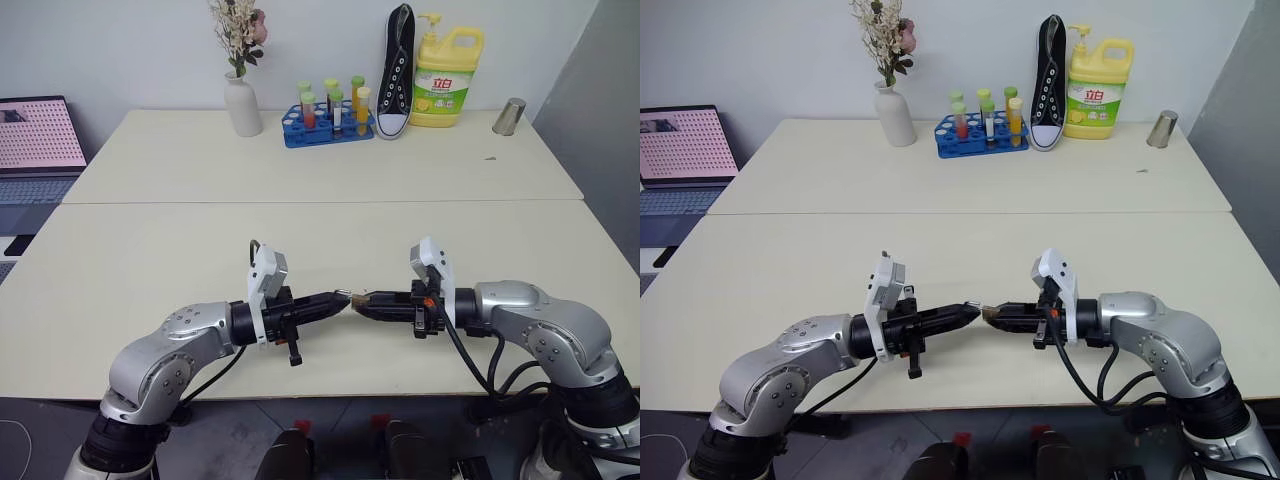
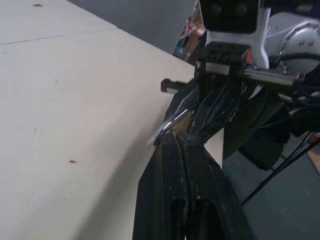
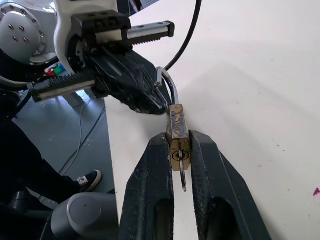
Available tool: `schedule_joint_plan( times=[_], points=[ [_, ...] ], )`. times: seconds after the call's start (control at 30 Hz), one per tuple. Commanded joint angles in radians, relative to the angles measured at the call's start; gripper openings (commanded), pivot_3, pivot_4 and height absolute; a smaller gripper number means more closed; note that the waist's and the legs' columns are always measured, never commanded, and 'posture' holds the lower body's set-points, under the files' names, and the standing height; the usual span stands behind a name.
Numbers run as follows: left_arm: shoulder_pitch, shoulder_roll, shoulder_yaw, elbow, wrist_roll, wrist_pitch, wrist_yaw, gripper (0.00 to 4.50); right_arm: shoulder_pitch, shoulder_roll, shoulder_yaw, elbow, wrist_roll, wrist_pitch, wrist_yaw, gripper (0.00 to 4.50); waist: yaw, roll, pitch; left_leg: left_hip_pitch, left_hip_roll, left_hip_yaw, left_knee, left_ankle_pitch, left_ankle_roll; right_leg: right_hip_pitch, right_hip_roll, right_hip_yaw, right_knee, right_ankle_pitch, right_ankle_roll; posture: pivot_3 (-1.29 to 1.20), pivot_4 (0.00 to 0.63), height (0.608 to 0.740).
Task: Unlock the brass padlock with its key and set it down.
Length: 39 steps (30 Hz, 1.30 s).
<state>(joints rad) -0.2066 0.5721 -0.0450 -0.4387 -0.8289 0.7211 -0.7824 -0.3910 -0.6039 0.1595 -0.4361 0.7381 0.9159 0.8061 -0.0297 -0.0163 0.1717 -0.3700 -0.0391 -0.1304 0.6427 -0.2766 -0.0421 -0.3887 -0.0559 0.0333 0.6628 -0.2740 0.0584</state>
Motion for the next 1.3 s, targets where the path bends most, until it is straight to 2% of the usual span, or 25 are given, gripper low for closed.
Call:
schedule_joint_plan(
  times=[0.03,0.27,0.37,0.47,0.53,0.6,0.67,1.0,1.07,1.27,1.3],
  points=[
    [-0.015,-0.003,0.031,-0.031,-0.020,0.008,0.013,0.00,-0.006,0.004,-0.009,-0.022,0.008,-0.016,0.017,0.11,-0.002,0.000,0.000,0.000,0.000,0.000,0.000,0.000,0.000,0.000,0.000,0.000,0.000,0.000,0.000,0.00,0.150,0.740],
    [-0.005,0.006,0.024,-0.046,0.002,-0.002,-0.007,0.00,-0.004,0.005,-0.011,-0.024,0.006,-0.012,0.018,0.11,0.000,0.000,0.000,0.000,0.000,0.000,0.000,0.000,0.000,0.000,0.000,0.000,0.000,0.000,0.000,0.00,0.150,0.740],
    [0.026,0.066,-0.006,-0.074,0.131,-0.087,-0.031,0.00,-0.004,0.004,-0.015,-0.020,0.012,-0.002,0.016,0.11,-0.002,0.000,0.000,0.000,0.000,0.000,0.000,0.000,0.000,0.000,0.000,0.000,0.000,0.000,0.000,0.00,0.150,0.740],
    [0.086,0.128,-0.024,-0.065,0.298,-0.325,-0.133,0.00,-0.010,-0.001,-0.013,-0.012,0.016,0.019,0.019,0.11,-0.001,0.000,0.000,0.001,0.000,0.002,-0.002,0.000,0.000,0.000,0.000,0.002,0.000,0.000,0.000,0.00,0.150,0.740],
    [0.137,0.192,-0.058,0.015,0.516,-0.623,-0.179,0.00,-0.020,0.010,-0.011,0.009,0.021,0.044,0.007,0.11,0.001,0.000,0.000,0.001,0.000,0.002,-0.002,0.000,0.000,0.000,0.000,0.002,-0.001,0.000,0.000,0.00,0.150,0.740],
    [0.171,0.208,-0.054,0.123,0.628,-0.847,-0.193,0.38,-0.040,0.021,0.006,0.041,0.018,0.082,-0.002,0.11,0.002,0.001,0.001,0.001,0.000,0.003,-0.003,0.000,0.000,0.000,0.000,0.003,-0.002,0.000,-0.001,0.00,0.150,0.740],
    [0.183,0.195,-0.044,0.167,0.636,-0.921,-0.199,0.86,-0.060,0.031,0.025,0.072,0.010,0.106,0.003,0.11,0.004,0.001,0.001,0.001,0.000,0.004,-0.003,0.000,0.000,0.000,0.000,0.004,-0.003,0.000,-0.001,0.00,0.150,0.740],
    [0.254,0.172,0.001,0.150,0.663,-0.999,-0.142,4.05,-0.258,0.185,0.180,0.448,-0.113,0.154,0.028,0.11,-0.003,0.001,0.001,0.001,0.001,0.004,-0.003,0.000,0.000,-0.002,-0.001,0.003,-0.002,0.000,-0.001,0.00,0.150,0.740],
    [0.265,0.171,0.004,0.141,0.664,-0.991,-0.131,4.50,-0.285,0.206,0.185,0.514,-0.135,0.147,0.037,0.11,-0.001,0.002,0.001,0.000,0.001,0.003,-0.003,0.000,0.000,-0.002,-0.001,0.003,-0.002,0.000,-0.001,0.00,0.150,0.740],
    [0.293,0.174,0.018,0.120,0.648,-0.922,-0.111,4.50,-0.343,0.242,0.156,0.648,-0.175,0.147,0.052,0.11,-0.002,0.002,0.001,0.001,0.000,0.003,-0.003,0.000,0.000,-0.002,-0.001,0.002,-0.001,0.000,-0.001,0.00,0.150,0.740],
    [0.292,0.168,0.028,0.113,0.614,-0.860,-0.102,4.50,-0.340,0.219,0.153,0.634,-0.178,0.146,0.067,0.46,-0.002,0.002,0.001,0.001,0.000,0.003,-0.003,0.000,0.000,-0.002,-0.001,0.002,-0.001,0.000,-0.001,0.00,0.150,0.740]
  ],
)
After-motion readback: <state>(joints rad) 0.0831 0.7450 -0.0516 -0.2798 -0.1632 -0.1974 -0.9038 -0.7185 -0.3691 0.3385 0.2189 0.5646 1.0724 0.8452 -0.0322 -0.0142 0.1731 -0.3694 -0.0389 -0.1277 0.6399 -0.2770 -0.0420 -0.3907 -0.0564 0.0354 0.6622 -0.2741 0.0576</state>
